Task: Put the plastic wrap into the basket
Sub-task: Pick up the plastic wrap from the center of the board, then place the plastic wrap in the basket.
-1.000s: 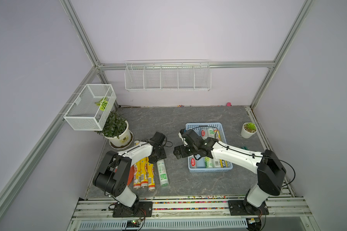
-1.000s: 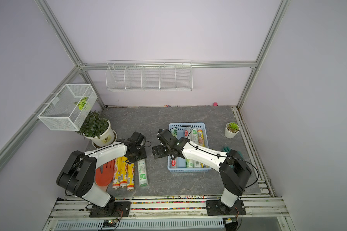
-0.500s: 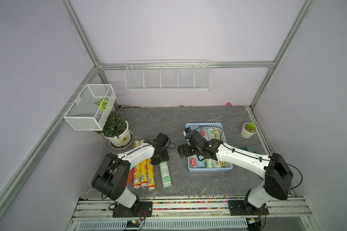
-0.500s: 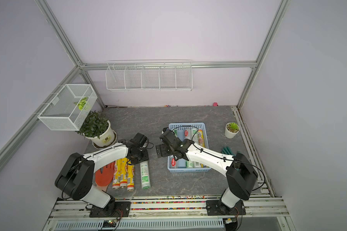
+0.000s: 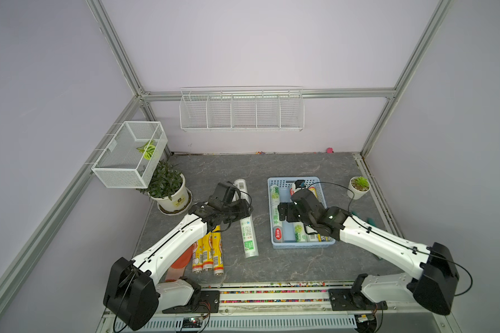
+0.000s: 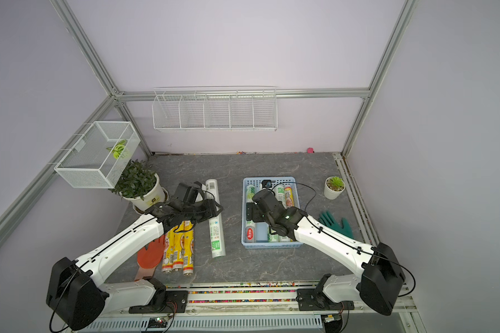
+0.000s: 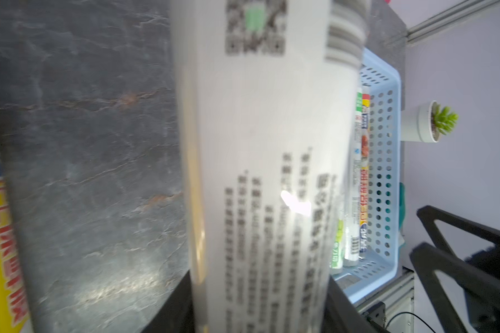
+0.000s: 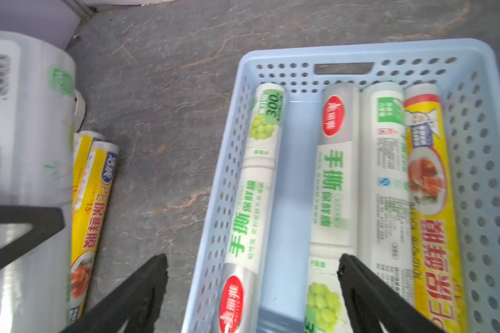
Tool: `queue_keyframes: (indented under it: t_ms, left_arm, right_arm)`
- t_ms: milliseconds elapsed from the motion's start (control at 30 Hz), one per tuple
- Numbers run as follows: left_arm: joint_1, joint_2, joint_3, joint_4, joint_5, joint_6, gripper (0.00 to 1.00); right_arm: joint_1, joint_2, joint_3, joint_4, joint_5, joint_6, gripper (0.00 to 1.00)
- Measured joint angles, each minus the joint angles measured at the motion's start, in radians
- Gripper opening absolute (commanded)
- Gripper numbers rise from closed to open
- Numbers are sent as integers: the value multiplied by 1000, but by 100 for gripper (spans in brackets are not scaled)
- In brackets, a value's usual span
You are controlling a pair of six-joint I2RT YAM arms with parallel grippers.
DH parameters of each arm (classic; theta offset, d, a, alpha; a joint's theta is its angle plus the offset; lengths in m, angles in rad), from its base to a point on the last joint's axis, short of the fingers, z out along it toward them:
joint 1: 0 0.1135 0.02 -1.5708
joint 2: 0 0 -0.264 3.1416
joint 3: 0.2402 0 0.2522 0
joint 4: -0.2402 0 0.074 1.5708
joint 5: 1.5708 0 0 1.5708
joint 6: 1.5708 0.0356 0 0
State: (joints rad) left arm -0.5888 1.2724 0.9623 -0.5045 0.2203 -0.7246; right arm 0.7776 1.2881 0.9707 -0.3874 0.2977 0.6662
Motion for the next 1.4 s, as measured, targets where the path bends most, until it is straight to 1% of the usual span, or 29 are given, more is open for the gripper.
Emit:
queue_keyframes:
  t_ms: [133, 233, 333, 500, 600, 900, 1200, 1400]
  left_arm:
    - [-40, 54, 63, 58, 25, 0, 13]
    - [-73, 134, 148, 96, 32, 0, 12]
    - [-106, 234, 240, 126, 31, 0, 12]
    - [-160, 432, 411, 112, -16, -16, 9]
    - [-180, 529, 481, 102, -34, -31, 9]
    - [-215, 678, 580, 33, -39, -68, 9]
    - [-228, 743, 643, -23, -35, -75, 10]
    - [-230, 789, 707, -76, -29, -75, 10]
  right_arm:
    - [-93, -68, -64, 3, -34, 15, 97]
    - [-158, -102, -93, 3, -74, 21, 97]
    - [-230, -137, -120, 0, -123, 23, 97]
    - [-375, -192, -146, -21, -215, 26, 97]
    - [-419, -221, -157, -47, -244, 18, 98]
    - [-446, -237, -200, -72, -291, -3, 98]
    - [-446, -221, -200, -72, -309, -25, 97]
    - [-448, -195, -201, -71, -365, -47, 97]
